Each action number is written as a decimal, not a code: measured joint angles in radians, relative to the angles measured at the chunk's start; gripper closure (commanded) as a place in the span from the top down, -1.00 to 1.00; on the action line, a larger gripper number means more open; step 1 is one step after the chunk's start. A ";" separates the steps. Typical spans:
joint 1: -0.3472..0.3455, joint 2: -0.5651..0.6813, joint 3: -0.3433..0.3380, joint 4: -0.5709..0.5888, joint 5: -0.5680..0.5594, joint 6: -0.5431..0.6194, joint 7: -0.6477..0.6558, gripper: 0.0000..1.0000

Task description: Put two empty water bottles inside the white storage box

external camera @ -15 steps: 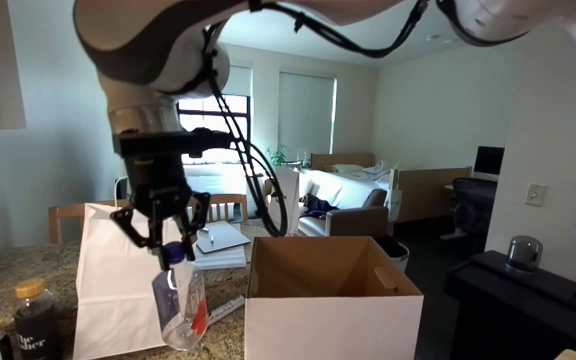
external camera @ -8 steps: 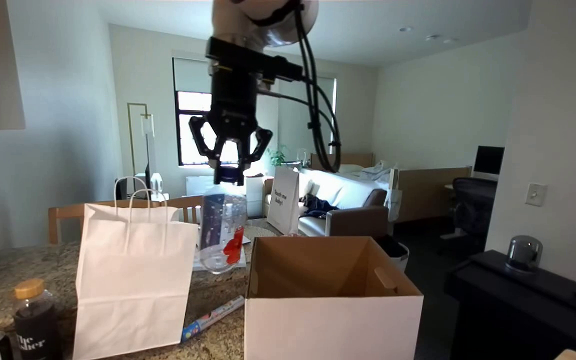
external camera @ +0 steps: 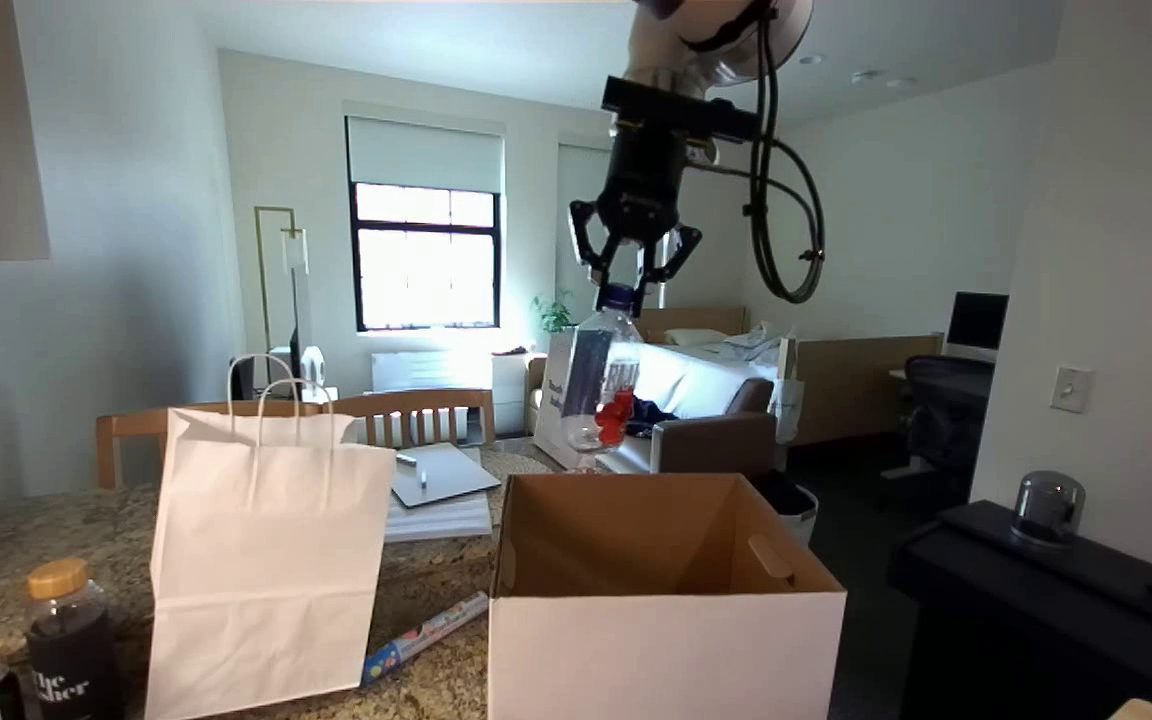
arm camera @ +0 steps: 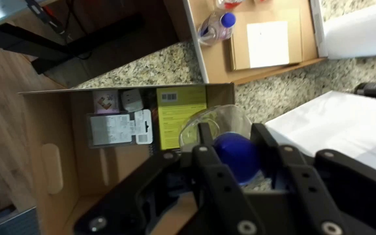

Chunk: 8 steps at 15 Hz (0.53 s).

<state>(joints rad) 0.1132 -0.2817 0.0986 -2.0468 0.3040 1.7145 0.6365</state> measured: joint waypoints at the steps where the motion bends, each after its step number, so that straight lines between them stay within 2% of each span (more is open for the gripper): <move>1: -0.026 0.001 0.000 0.000 -0.027 -0.001 0.015 -0.70; 5: -0.071 0.080 -0.012 -0.001 -0.058 -0.016 0.010 -0.71; 6: -0.072 0.110 -0.018 -0.001 -0.058 -0.016 -0.002 -0.30; 8: -0.072 0.140 -0.021 0.001 -0.058 -0.012 -0.004 -0.30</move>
<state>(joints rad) 0.0410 -0.1422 0.0775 -2.0456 0.2463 1.7022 0.6326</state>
